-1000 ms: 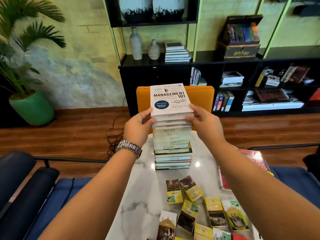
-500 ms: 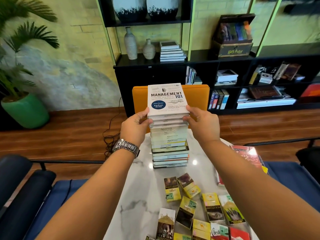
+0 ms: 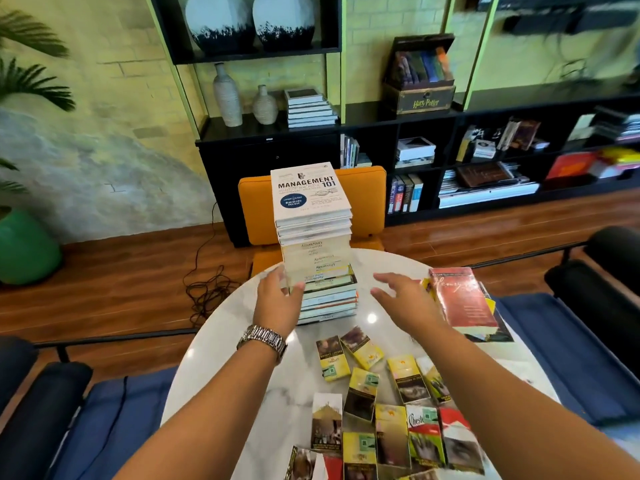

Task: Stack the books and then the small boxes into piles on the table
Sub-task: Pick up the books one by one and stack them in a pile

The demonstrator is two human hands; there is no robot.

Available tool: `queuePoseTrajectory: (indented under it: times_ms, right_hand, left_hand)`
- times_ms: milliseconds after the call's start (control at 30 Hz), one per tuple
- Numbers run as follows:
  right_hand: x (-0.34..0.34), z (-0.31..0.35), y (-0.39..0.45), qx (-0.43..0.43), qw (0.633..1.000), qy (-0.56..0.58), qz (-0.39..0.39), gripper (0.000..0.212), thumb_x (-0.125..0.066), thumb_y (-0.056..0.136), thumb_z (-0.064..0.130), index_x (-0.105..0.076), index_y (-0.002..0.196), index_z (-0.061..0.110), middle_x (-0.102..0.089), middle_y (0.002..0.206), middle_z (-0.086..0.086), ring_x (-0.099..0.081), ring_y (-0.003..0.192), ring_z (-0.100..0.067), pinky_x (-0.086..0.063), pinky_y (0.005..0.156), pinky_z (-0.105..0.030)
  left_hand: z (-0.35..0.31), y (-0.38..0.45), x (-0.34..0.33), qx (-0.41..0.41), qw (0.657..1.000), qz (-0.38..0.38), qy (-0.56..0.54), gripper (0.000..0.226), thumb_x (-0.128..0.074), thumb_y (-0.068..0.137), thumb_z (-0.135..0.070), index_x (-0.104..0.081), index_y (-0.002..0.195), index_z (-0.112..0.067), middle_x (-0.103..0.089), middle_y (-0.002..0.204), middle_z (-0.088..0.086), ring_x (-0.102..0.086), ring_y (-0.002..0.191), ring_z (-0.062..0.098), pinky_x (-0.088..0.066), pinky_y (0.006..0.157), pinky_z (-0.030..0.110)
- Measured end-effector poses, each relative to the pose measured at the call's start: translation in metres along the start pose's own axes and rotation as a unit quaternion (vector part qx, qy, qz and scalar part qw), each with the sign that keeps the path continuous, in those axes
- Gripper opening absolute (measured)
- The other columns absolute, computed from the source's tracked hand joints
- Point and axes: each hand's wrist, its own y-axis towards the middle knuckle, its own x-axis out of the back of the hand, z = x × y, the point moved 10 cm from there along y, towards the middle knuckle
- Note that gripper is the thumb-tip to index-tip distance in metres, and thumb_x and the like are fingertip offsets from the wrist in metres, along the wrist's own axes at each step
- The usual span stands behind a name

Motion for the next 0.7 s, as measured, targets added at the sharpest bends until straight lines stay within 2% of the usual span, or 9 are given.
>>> queuePoseTrajectory:
  times_ms: [100, 167, 300, 400, 500, 600, 700]
  right_hand:
    - [-0.011, -0.043, -0.038, -0.036, 0.999, -0.006, 0.02, 0.038, -0.057, 0.094, 0.038, -0.058, 0.13, 0.027, -0.055, 0.138, 0.003, -0.052, 0.125, -0.016, -0.039, 0.099, -0.028]
    - [-0.013, -0.082, -0.064, -0.078, 0.996, 0.014, 0.029, 0.037, -0.057, 0.093, 0.039, -0.06, 0.128, 0.029, -0.057, 0.137, 0.004, -0.054, 0.122, -0.016, -0.041, 0.097, -0.029]
    - [-0.011, -0.153, -0.11, -0.145, 0.988, 0.033, 0.038, 0.035, -0.058, 0.093, 0.034, -0.061, 0.126, 0.025, -0.059, 0.133, 0.0, -0.055, 0.117, -0.018, -0.043, 0.101, -0.032]
    - [-0.005, -0.202, -0.138, -0.183, 0.982, 0.027, 0.036, 0.035, -0.06, 0.092, 0.033, -0.063, 0.125, 0.023, -0.06, 0.131, 0.001, -0.055, 0.117, -0.017, -0.041, 0.096, -0.027]
    - [0.006, -0.242, -0.154, -0.211, 0.976, 0.055, 0.011, 0.032, -0.065, 0.088, 0.034, -0.066, 0.119, 0.026, -0.06, 0.131, 0.003, -0.059, 0.113, -0.018, -0.049, 0.097, -0.035]
    - [0.02, -0.264, -0.162, -0.218, 0.976, 0.0, -0.008, 0.032, -0.065, 0.088, 0.033, -0.066, 0.119, 0.026, -0.059, 0.132, 0.004, -0.056, 0.117, -0.017, -0.043, 0.102, -0.033]
    - [0.03, -0.287, -0.173, -0.215, 0.975, -0.055, 0.017, 0.034, -0.064, 0.086, 0.036, -0.067, 0.118, 0.027, -0.057, 0.133, 0.004, -0.055, 0.117, -0.016, -0.047, 0.101, -0.035]
  left_hand:
    - [0.016, -0.027, -0.036, 0.021, 0.997, 0.062, 0.038, 0.051, -0.061, 0.088, -0.035, -0.048, 0.135, -0.02, -0.047, 0.134, 0.001, -0.062, 0.105, 0.019, -0.049, 0.096, 0.032]
    - [0.02, -0.047, -0.066, 0.027, 0.992, 0.108, 0.064, 0.047, -0.06, 0.088, -0.035, -0.05, 0.132, -0.021, -0.046, 0.133, 0.002, -0.061, 0.103, 0.018, -0.048, 0.093, 0.028]
    - [0.02, -0.087, -0.116, 0.037, 0.978, 0.178, 0.104, 0.043, -0.061, 0.089, -0.026, -0.055, 0.13, -0.012, -0.052, 0.134, 0.011, -0.058, 0.112, 0.022, -0.047, 0.093, 0.03]
    - [0.02, -0.118, -0.158, 0.042, 0.964, 0.231, 0.124, 0.044, -0.059, 0.091, -0.028, -0.052, 0.132, -0.014, -0.05, 0.138, 0.005, -0.052, 0.122, 0.021, -0.043, 0.097, 0.027]
    - [0.024, -0.148, -0.203, 0.074, 0.946, 0.284, 0.136, 0.044, -0.054, 0.092, -0.036, -0.049, 0.132, -0.018, -0.052, 0.135, 0.0, -0.056, 0.113, 0.018, -0.044, 0.087, 0.027]
    - [0.02, -0.179, -0.245, 0.078, 0.931, 0.325, 0.148, 0.042, -0.054, 0.091, -0.04, -0.051, 0.129, -0.022, -0.058, 0.126, -0.004, -0.058, 0.11, 0.015, -0.046, 0.089, 0.026]
    - [0.01, -0.208, -0.289, 0.08, 0.919, 0.355, 0.149, 0.032, -0.055, 0.089, -0.038, -0.057, 0.118, -0.024, -0.062, 0.12, -0.005, -0.059, 0.109, 0.014, -0.045, 0.09, 0.024]
